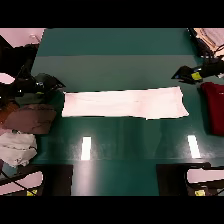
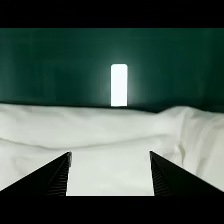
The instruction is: Fold the shirts.
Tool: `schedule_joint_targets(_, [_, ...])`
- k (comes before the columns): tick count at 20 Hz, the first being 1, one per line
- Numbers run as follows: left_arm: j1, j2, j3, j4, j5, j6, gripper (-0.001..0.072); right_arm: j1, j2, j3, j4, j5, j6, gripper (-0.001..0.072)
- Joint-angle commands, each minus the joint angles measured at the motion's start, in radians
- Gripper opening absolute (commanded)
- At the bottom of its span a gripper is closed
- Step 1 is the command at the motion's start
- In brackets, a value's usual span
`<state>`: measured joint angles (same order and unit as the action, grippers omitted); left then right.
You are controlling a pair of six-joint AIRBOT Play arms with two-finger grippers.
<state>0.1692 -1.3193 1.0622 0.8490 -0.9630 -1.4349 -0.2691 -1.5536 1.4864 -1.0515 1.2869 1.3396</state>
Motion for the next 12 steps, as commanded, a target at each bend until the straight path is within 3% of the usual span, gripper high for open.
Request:
schedule_joint_targets(1, [0.0, -0.005, 0.021, -0.005, -0.134, 0.029, 0.034, -0.097, -0.002, 0.001, 0.031, 0.193, -0.075, 0.0555])
schedule_joint_targets(2, [-0.003, -0.005, 0.021, -0.004, -0.15, 0.061, 0.0104, -0.132, -0.002, 0.001, 0.031, 0.218, -0.076, 0.0556])
schedule_joint_targets(3, [-0.01, -0.005, 0.021, -0.005, -0.163, 0.082, 0.0032, -0.164, -0.002, 0.001, 0.031, 0.228, -0.076, 0.0556])
schedule_joint_targets(4, [-0.021, -0.005, 0.021, -0.005, -0.175, 0.081, 0.0031, -0.192, -0.002, -0.011, 0.032, 0.225, -0.076, 0.0564])
schedule_joint_targets(6, [-0.065, -0.005, 0.021, -0.004, -0.182, 0.081, 0.0024, -0.24, -0.003, -0.077, 0.032, 0.22, -0.085, 0.0674])
schedule_joint_targets(12, [-0.241, -0.005, 0.021, -0.004, -0.17, 0.08, 0.0024, -0.32, -0.108, -0.231, 0.154, 0.156, -0.205, 0.067])
